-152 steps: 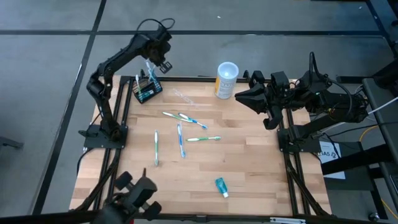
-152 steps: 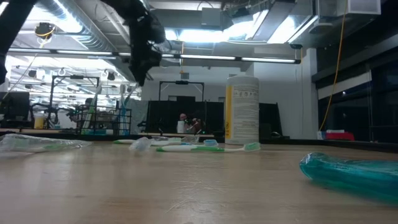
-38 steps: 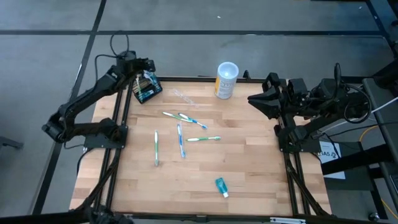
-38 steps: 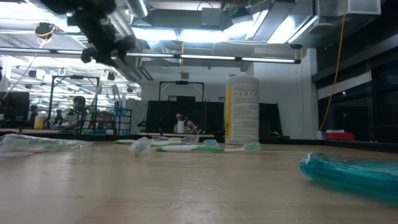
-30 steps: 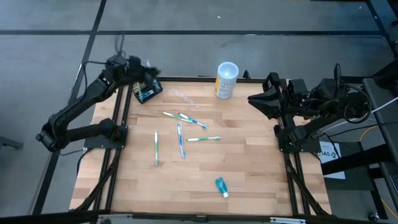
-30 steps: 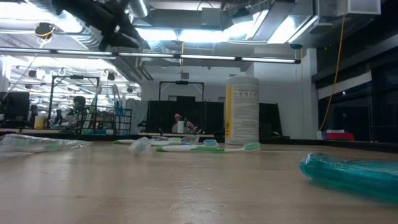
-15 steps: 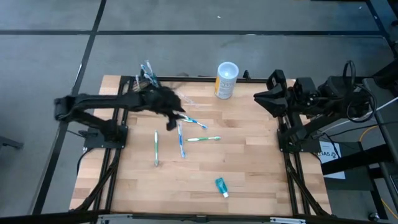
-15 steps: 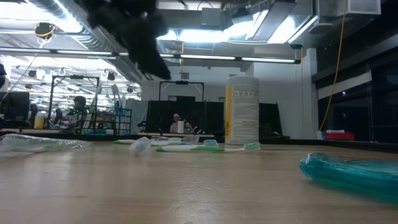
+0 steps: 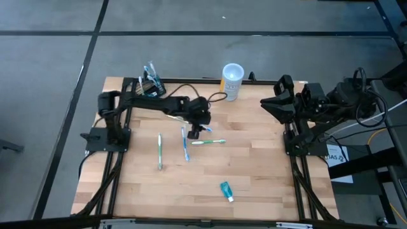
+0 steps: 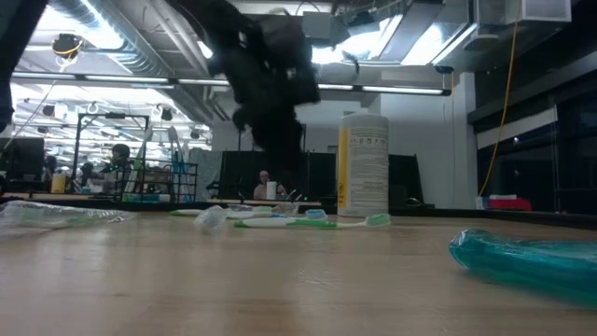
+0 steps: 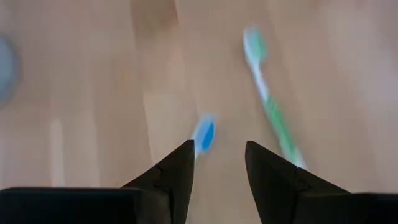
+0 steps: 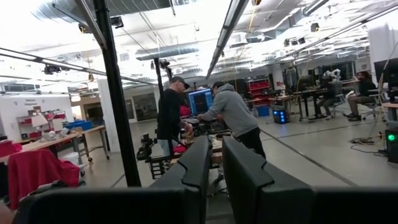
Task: Pick & Place toothbrushing station
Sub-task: Put the blue toothbrush into the right section of the black organizer
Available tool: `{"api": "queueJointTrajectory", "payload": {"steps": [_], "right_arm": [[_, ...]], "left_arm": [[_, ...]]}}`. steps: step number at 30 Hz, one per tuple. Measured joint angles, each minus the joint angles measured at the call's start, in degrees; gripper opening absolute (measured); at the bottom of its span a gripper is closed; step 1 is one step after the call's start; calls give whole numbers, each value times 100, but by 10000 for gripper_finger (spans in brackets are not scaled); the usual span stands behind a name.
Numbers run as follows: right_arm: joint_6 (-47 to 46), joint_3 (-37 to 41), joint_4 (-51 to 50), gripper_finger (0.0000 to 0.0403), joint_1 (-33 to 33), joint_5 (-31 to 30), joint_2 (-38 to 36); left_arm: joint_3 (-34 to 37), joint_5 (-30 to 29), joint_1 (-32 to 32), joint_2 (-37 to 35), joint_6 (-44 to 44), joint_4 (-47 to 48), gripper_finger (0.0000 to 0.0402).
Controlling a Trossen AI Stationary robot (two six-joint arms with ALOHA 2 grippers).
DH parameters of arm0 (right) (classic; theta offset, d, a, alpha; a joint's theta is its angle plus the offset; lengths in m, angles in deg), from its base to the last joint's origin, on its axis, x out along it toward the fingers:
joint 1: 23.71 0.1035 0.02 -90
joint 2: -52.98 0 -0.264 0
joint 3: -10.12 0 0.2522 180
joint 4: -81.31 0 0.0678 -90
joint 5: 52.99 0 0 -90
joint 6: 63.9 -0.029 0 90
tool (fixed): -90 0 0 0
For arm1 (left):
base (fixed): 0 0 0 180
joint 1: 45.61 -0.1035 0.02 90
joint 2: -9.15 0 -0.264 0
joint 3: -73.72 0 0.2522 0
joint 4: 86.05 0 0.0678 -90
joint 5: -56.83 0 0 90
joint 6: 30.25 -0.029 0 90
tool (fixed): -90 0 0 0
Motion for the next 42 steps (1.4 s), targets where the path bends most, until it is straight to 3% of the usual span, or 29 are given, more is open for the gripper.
{"api": "queueJointTrajectory", "payload": {"steps": [7, 29, 36, 39, 42], "right_arm": [[133, 2, 22, 49, 242, -258, 0], [218, 0, 44, 49, 406, -507, -11], [186, 2, 98, 49, 478, -584, -13], [184, 0, 110, 49, 541, -705, -13], [177, 1, 106, 49, 592, -803, -13]], "left_arm": [[-178, -50, -31, 601, -377, 193, 131], [-182, -71, -13, 968, -414, -301, 106], [-182, -366, 81, 1146, -304, -660, 105], [-184, -401, 78, 1147, -257, -786, 93], [-238, -403, 78, 1147, -220, -715, 54]]}}
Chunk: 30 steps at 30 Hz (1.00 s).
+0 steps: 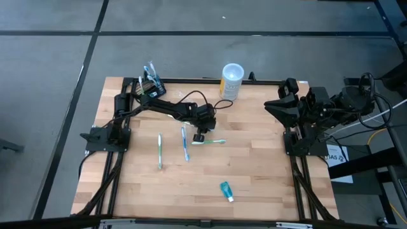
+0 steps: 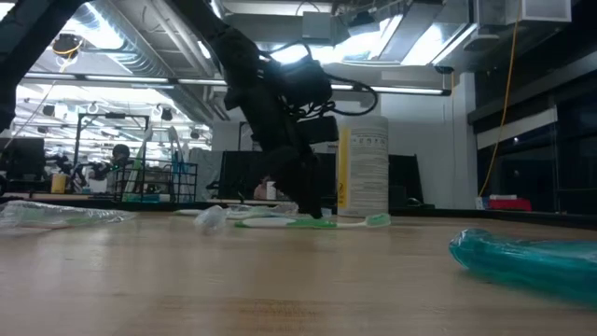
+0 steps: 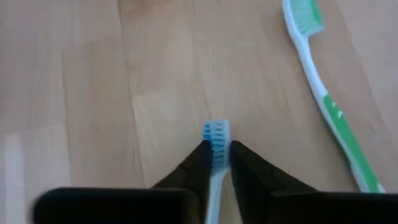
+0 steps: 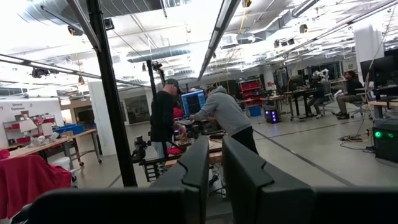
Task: Pick & Place toothbrushing station
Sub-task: Put the blue toothbrush into the right section of the black organizer
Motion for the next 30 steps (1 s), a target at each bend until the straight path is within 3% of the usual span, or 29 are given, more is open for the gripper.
{"api": "queueJointTrajectory", "payload": {"steps": [2, 6, 16, 23, 30], "right_arm": [[0, -1, 3, 49, 7, -3, 0], [-7, -1, 1, 49, 7, -3, 0], [59, 1, -46, 49, 7, -2, 2], [192, 1, -66, 49, 85, -1, 2], [383, 1, -67, 49, 103, -106, 2]], "left_arm": [[-50, 76, 0, 0, 125, 35, 21], [-133, 137, 0, -66, 373, 40, 3], [-228, -346, -442, -1337, 1411, -430, 2], [335, -1623, -1005, -3120, 1927, -1227, 1], [1874, -3258, -1552, -5072, 2200, -2291, 1]]}}
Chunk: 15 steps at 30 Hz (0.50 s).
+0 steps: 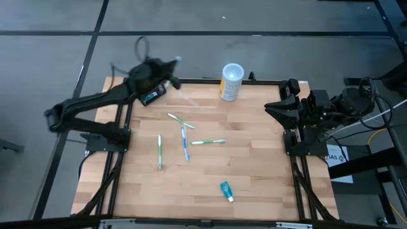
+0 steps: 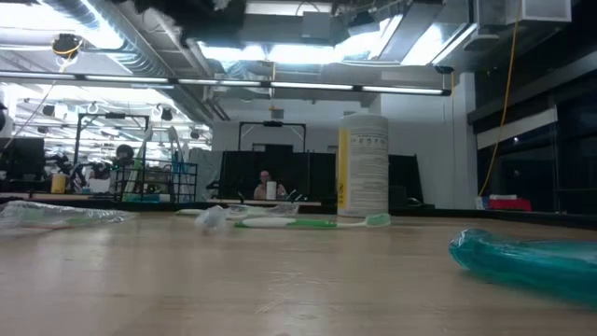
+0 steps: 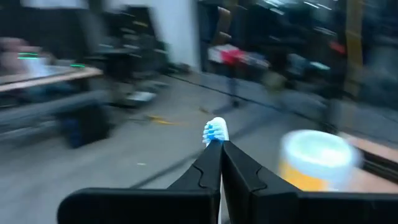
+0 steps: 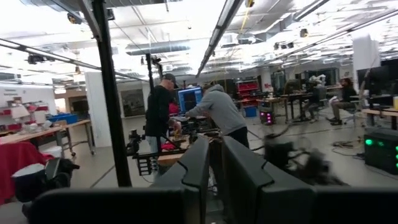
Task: Pick & Place toothbrushing station
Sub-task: Put the blue toothbrush into the right section of the black organizer
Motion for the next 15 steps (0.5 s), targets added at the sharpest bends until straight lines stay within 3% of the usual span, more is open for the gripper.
{"api": "queueJointTrajectory", "payload": {"steps": [6, 11, 15], "right_arm": [[130, 0, 8, 49, 0, -200, 0], [194, 0, 92, 49, 0, -513, -2], [151, 0, 213, 49, 0, -693, -2]], "left_arm": [[1509, -997, -360, -852, 252, -1422, 1], [2162, -1498, -637, -550, 364, -2784, 1], [2360, -1415, -1023, -172, 391, -3419, 1]]}}
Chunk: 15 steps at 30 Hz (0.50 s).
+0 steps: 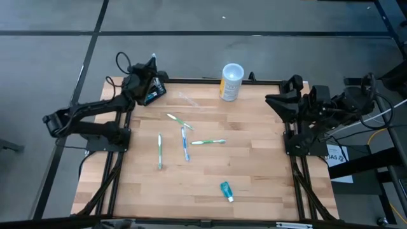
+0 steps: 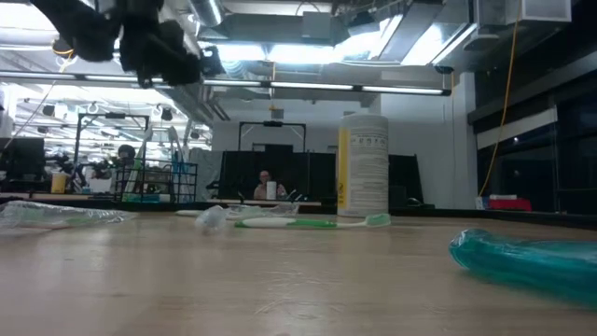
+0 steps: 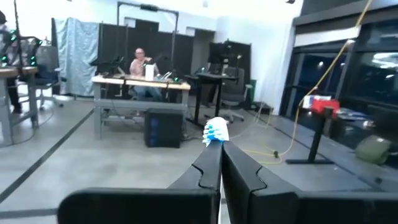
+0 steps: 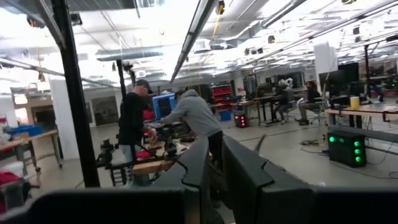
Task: Pick & Place toothbrushing station
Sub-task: Put the blue toothbrush into the right section of the black organizer
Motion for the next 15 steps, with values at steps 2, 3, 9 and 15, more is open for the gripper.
{"api": "queueJointTrajectory", "payload": {"steps": [2, 3, 9, 15], "right_arm": [[-103, 0, 39, 49, 0, -18, -2], [-141, 0, 56, 49, 0, -30, -2], [-285, 0, 172, 49, 0, -208, -1], [-448, 0, 177, 49, 0, -275, 0]], "left_arm": [[43, 184, -226, 248, 102, -289, 1], [44, 275, -328, 393, 151, -457, 1], [42, 685, -759, 1212, 193, -1350, 1], [42, 854, -784, 1517, 200, -1369, 1]]}}
